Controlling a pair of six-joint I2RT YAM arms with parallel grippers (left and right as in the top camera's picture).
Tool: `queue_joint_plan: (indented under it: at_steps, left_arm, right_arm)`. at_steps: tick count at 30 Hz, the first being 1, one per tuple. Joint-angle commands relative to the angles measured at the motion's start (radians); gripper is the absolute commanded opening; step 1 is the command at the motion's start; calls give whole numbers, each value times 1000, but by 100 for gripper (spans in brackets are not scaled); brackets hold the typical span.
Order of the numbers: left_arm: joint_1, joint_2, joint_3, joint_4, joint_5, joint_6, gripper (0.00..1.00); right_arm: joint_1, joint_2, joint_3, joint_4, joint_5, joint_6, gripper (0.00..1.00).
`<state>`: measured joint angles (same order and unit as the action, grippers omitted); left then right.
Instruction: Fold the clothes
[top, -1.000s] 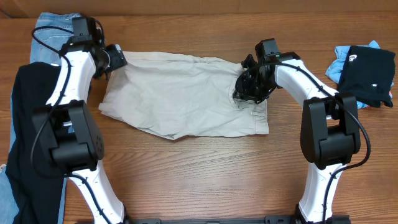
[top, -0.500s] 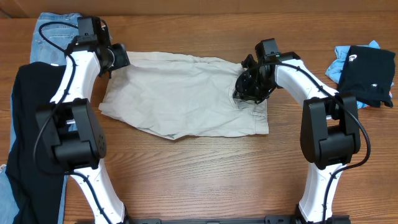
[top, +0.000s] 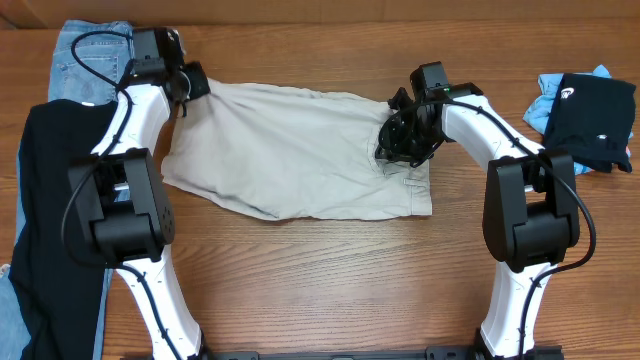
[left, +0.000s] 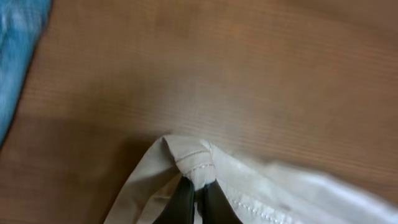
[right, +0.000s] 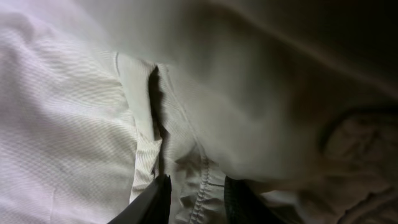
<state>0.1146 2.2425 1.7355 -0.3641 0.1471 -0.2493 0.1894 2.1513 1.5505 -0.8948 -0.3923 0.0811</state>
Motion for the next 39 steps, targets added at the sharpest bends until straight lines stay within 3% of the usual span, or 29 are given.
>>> queue_joint_plan:
  at_steps: [1,4,9,12,16,19,26,34,38,39]
  left_arm:
    - [10,9,16,52,-69,-94,6]
    - [10,11,16,39,-104,-111,31]
    - [13,11,16,-57,-103,-56,53]
    - [31,-6,16,-180,-105,-47,47]
    - [36,-56,16,-336,-64,-54,29]
    - [30,-105,16,-485,-50,-54,26]
    - [29,-137,8,-748,-137,-72,30]
    - [29,-137,-83,-707,-155,-73,52]
    - [29,-137,-124,-682,-156,-73,51]
    - [29,-137,-132,-673,-158,-73,44]
  right_arm:
    - [-23,2,-6,-21,90,1,32]
    - [-23,2,-6,-24,100,1,33]
    - [-23,2,-6,-24,104,1,33]
    - [-23,2,-6,-26,105,1,33]
    - [-23,2,-6,-26,105,1,33]
    - [-23,2,-6,-24,105,1,33]
    - [-23,2,-6,-24,105,0,33]
    - [-23,2,-6,-31,105,0,33]
    - [-23,2,-6,-31,105,0,33]
    - [-23,2,-6,-31,105,0,33]
